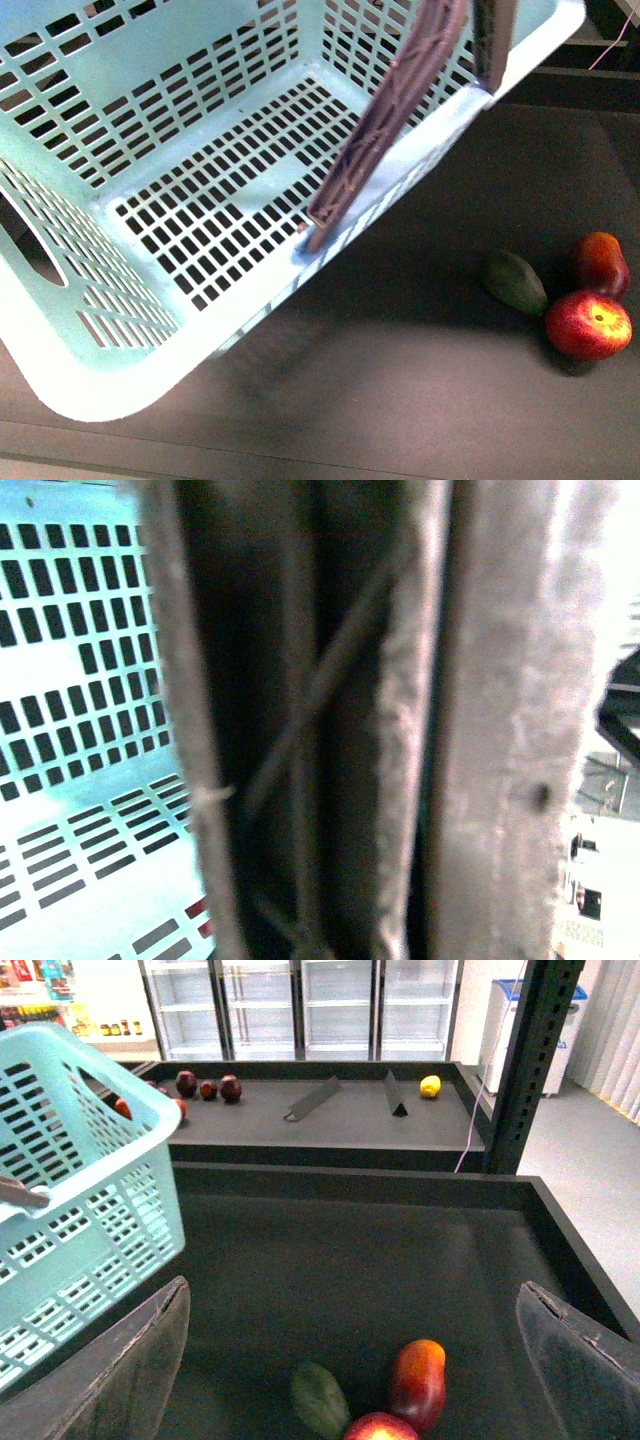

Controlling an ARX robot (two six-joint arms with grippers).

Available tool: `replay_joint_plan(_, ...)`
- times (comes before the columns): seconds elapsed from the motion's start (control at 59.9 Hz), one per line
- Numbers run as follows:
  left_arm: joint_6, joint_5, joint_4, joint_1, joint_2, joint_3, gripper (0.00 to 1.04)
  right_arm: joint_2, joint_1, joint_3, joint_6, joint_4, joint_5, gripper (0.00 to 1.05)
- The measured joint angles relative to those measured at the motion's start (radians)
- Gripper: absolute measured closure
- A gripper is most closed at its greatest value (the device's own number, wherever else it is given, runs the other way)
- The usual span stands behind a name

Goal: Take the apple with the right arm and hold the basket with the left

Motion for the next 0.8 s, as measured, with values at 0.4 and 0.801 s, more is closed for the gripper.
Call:
replay_joint_plan(0.4, 0.029, -0.012, -0.006, -0.077, 0.000, 0.014, 0.90, 0.000, 0.000, 0.000, 0.000, 0.000, 0.000, 0.09)
replay_joint_plan(0.801, 0.032, -0.012, -0.005, -0.078, 0.000, 0.014, 0.90, 0.000, 0.000, 0.000, 0.000, 0.000, 0.000, 0.09)
